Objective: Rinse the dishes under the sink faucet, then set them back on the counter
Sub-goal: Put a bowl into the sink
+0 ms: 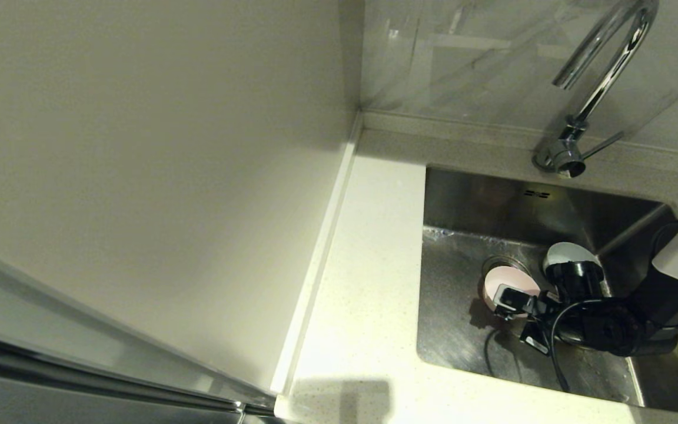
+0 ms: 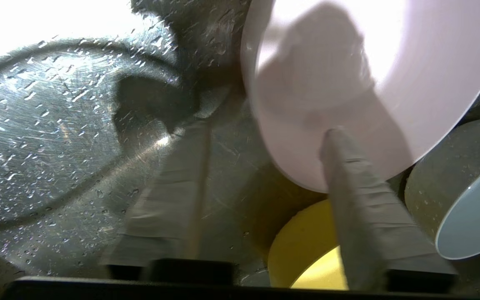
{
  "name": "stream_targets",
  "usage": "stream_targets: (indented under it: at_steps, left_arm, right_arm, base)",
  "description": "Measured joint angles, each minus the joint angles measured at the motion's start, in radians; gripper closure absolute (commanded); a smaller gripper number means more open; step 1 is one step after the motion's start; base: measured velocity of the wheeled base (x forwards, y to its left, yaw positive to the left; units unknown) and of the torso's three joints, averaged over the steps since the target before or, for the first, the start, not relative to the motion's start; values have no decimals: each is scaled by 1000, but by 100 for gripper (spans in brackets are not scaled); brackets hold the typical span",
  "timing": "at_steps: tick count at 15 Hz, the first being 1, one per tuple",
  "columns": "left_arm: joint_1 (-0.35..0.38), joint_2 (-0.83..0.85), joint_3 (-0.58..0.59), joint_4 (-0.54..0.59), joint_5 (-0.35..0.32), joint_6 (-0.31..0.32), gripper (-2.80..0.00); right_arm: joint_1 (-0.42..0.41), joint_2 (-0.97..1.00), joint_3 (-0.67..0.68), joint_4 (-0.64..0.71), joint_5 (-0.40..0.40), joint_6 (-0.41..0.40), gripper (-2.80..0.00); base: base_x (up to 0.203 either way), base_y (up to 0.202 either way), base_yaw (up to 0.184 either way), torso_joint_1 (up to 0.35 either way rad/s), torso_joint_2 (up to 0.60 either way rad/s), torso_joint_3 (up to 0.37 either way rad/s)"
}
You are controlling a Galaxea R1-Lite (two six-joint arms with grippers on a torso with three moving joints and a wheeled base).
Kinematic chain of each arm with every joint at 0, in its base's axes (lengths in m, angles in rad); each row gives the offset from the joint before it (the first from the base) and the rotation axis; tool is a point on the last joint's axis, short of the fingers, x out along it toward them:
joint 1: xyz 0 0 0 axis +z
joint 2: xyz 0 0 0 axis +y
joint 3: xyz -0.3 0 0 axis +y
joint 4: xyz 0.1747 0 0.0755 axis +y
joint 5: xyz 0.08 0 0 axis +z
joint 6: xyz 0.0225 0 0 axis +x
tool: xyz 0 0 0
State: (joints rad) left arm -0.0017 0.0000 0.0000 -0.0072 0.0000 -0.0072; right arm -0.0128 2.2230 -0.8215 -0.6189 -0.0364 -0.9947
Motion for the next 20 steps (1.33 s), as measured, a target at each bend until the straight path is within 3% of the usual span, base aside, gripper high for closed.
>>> stream_targets:
  at_steps: [3, 5, 7, 10, 11, 13, 16, 20]
  left_arm:
    - [0, 0, 0, 0, 0, 0, 0]
    - [0, 0, 0, 0, 0, 0, 0]
    - [0, 0, 0, 0, 0, 0, 0]
    - [0, 0, 0, 0, 0, 0, 0]
    - [0, 0, 0, 0, 0, 0, 0]
    - [0, 0, 0, 0, 0, 0, 0]
    - [0, 0, 0, 0, 0, 0, 0]
    - [0, 0, 0, 0, 0, 0, 0]
  right_arm:
    - [-4, -62, 2, 14, 0, 18, -280]
    - [-13, -156, 5, 59, 1, 81, -280]
    - [-21, -281, 21, 132, 1, 212, -280]
    - [-28, -516, 31, 326, 2, 501, -280]
    - [-35, -599, 19, 422, 3, 588, 0]
    - [-54, -756, -15, 645, 0, 706, 0]
    - [-74, -942, -41, 966, -3, 747, 0]
    - [-128, -998, -29, 1039, 33, 746, 0]
  base:
    - [0, 0, 0, 0, 0, 0]
    - [0, 0, 0, 0, 0, 0]
    - [0, 0, 0, 0, 0, 0]
    - [0, 0, 0, 0, 0, 0]
    - [0, 0, 0, 0, 0, 0]
    - [0, 0, 0, 0, 0, 0]
    - [0, 0, 0, 0, 0, 0]
    - [0, 0, 0, 0, 0, 0]
